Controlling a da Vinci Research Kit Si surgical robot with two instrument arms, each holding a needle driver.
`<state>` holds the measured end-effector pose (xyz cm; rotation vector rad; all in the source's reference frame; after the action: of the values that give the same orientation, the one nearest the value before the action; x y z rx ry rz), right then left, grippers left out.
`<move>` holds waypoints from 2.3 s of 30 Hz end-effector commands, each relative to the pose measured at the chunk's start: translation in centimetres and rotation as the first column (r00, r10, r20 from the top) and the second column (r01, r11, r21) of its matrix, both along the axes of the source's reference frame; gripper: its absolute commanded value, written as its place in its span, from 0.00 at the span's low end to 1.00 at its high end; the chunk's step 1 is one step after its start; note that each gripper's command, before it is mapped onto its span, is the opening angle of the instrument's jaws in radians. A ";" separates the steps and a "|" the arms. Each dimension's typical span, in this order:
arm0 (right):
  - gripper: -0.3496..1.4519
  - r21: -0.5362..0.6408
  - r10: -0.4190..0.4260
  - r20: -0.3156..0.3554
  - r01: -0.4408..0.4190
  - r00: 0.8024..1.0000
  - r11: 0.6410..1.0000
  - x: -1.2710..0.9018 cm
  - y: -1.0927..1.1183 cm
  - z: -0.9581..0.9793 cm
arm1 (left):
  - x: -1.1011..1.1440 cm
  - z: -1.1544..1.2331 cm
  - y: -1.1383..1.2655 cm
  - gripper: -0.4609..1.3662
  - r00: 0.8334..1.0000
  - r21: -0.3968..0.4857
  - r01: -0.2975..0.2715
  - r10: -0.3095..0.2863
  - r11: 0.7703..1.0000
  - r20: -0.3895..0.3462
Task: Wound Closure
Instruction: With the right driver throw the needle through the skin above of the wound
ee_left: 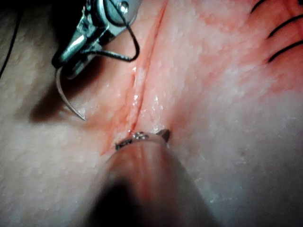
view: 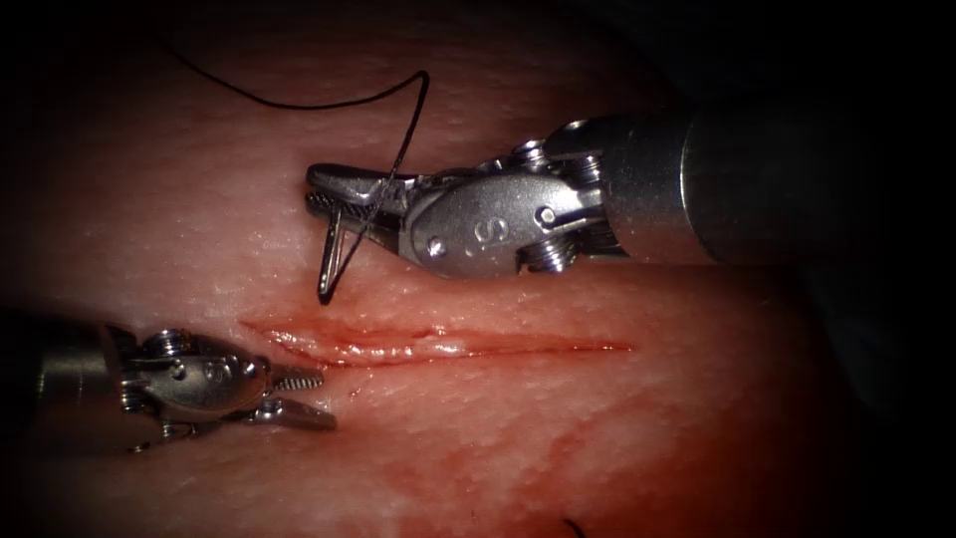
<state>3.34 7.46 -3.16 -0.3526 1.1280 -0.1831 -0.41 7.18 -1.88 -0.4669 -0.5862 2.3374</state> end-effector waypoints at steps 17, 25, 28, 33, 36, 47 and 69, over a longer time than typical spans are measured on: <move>0.00 0.127 0.005 0.055 -0.012 0.998 0.992 0.01 -0.43 0.34 | 0.08 -0.02 0.01 0.39 1.000 0.012 -0.003 0.002 1.000 0.007; 0.00 0.174 0.015 0.076 -0.028 0.997 0.984 -0.07 -0.58 0.39 | 0.09 -0.02 0.01 0.39 1.000 0.015 0.001 -0.001 1.000 0.005; 0.00 0.193 0.015 0.090 -0.032 0.996 0.981 -0.12 -0.65 0.42 | 0.10 -0.02 0.01 0.39 1.000 0.015 0.001 -0.001 1.000 0.006; 0.00 0.213 0.014 0.103 -0.036 0.995 0.976 -0.10 -0.68 0.48 | 0.10 -0.01 0.01 0.40 1.000 0.015 0.000 -0.001 1.000 0.006; 0.00 0.232 0.017 0.111 -0.043 0.994 0.972 -0.08 -0.71 0.52 | 0.10 -0.02 0.01 0.40 1.000 0.015 0.000 0.000 1.000 0.006; 0.00 0.328 0.023 0.153 -0.072 0.988 0.942 -0.11 -0.79 0.60 | 0.11 -0.02 0.01 0.40 1.000 0.015 -0.001 0.001 1.000 0.007; 0.00 0.400 0.054 0.184 -0.125 0.981 0.908 -0.05 -0.77 0.66 | 0.12 -0.02 0.01 0.40 1.000 0.018 0.002 -0.002 1.000 0.006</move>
<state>3.29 6.72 -2.50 -0.0058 0.9480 0.1208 -0.30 7.18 -1.90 -0.4667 -0.6059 2.3298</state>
